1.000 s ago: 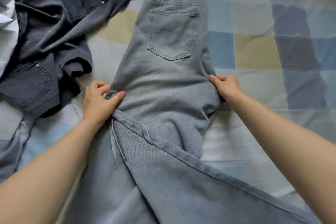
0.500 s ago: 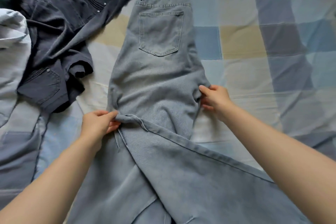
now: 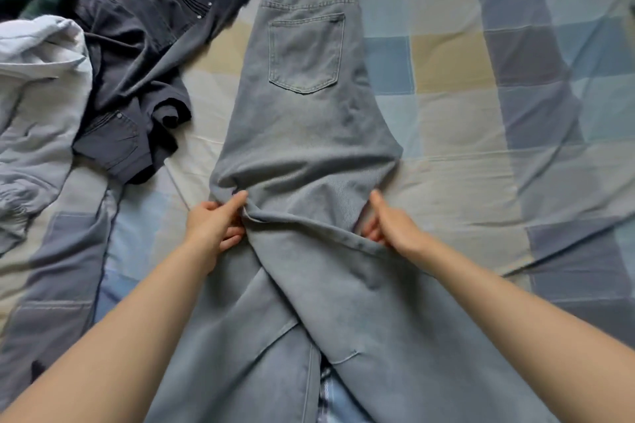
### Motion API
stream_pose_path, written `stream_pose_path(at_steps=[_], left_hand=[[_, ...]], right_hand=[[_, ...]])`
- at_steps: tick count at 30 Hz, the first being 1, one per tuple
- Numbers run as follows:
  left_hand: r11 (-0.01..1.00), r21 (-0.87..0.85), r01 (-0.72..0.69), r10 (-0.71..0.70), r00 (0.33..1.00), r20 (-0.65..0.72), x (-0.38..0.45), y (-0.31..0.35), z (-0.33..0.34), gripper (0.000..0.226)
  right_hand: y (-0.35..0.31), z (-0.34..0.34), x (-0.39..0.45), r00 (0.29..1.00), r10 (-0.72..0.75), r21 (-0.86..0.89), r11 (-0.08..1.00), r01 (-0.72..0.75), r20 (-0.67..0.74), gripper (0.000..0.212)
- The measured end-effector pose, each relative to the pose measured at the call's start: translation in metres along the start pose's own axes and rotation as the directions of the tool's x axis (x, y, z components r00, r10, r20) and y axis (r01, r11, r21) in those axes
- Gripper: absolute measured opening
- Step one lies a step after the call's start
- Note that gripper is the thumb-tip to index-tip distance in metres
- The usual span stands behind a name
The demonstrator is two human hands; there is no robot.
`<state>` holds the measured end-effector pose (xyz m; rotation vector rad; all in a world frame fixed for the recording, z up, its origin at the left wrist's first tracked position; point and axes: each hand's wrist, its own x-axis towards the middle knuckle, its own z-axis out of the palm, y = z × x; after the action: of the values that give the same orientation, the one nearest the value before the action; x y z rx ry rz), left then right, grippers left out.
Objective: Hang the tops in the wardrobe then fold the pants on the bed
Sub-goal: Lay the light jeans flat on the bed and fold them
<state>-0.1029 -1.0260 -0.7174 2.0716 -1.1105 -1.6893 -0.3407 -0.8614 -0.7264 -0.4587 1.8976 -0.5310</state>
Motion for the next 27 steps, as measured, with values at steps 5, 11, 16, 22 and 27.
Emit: stream_pose_path(at_steps=[5,11,16,22,27], left_hand=[[0.966,0.256,-0.042,0.026,0.997,0.068,-0.056,-0.036,-0.004,0.032],[0.830,0.445,-0.337,0.255,0.938,0.235,-0.134,-0.081,-0.027,0.011],[0.980,0.193,0.056,-0.135,0.895,0.425,-0.218,-0.095,-0.032,0.044],[0.974,0.178,0.139,-0.177,0.959,0.220,-0.263,-0.130,-0.047,0.027],[0.980,0.109,0.168,-0.188,0.960,0.210,-0.245,-0.147,-0.091,0.024]], right_hand=[[0.069,0.002,-0.081,0.971,-0.237,-0.752,0.635,0.177,0.028,0.049],[0.086,-0.031,-0.158,0.976,-0.217,-0.866,0.481,0.136,0.033,0.016],[0.062,0.020,-0.260,0.840,-0.391,-0.640,0.546,0.540,0.375,0.009],[0.068,0.104,-0.334,0.710,-0.457,-0.348,0.647,0.679,0.536,0.056],[0.111,0.128,-0.323,0.859,-0.065,-0.774,0.402,0.489,0.509,0.054]])
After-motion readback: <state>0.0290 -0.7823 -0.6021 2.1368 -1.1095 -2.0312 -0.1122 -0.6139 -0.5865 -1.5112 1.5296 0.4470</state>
